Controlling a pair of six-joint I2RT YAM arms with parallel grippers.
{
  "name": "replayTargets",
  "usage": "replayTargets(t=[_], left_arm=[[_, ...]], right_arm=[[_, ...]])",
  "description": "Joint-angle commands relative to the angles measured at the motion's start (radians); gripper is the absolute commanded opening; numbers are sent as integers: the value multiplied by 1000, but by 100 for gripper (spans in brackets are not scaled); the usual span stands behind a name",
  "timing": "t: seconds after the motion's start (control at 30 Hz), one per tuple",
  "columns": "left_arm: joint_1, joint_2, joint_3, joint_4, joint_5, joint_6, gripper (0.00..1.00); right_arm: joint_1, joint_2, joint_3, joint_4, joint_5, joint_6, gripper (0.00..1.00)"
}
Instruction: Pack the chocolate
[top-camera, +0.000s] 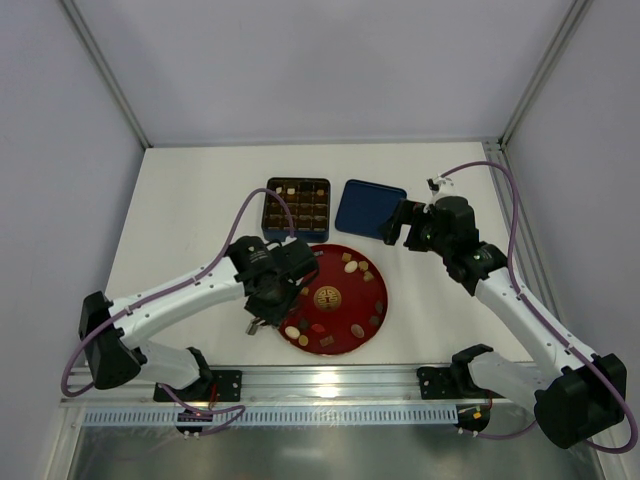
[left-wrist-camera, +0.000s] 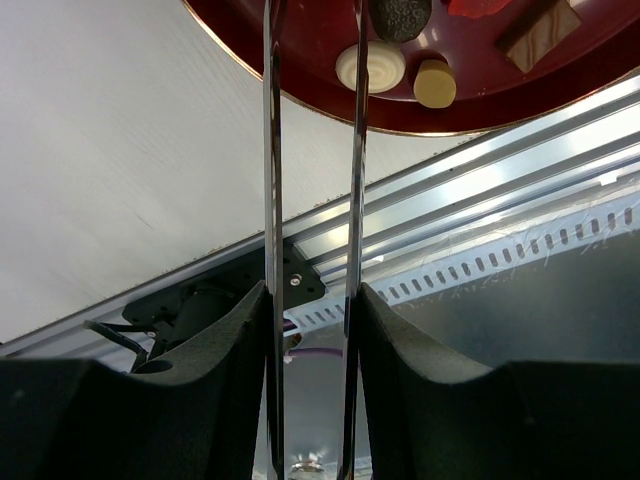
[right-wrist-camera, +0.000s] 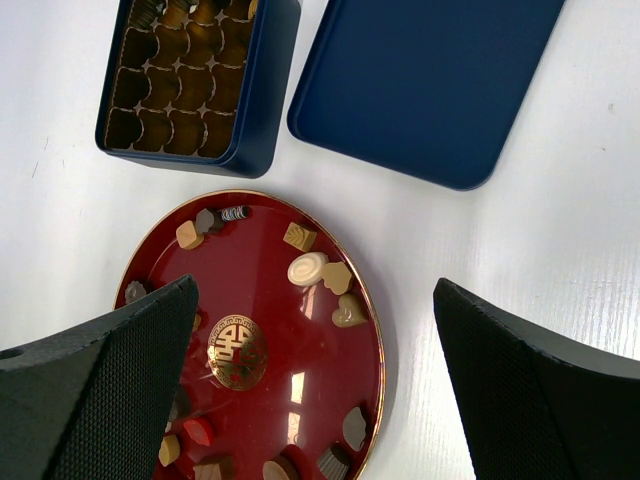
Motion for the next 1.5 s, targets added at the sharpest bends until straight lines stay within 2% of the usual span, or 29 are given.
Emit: replayTargets(t=[0.0, 0.23, 0.53, 1.47], left_arm=[[-6, 5, 8, -25, 6, 15, 38], [-6, -1, 0, -21, 7, 13, 37], [-6, -3, 23, -22, -20, 15, 25], [20, 16, 198, -31, -106, 48, 23]], right_arm=[[-2, -32, 7, 39, 10, -1, 100], [-2, -31, 2, 40, 6, 2, 100], [-2, -33, 2, 39, 6, 5, 100], [-2, -36, 5, 40, 3, 5, 100]])
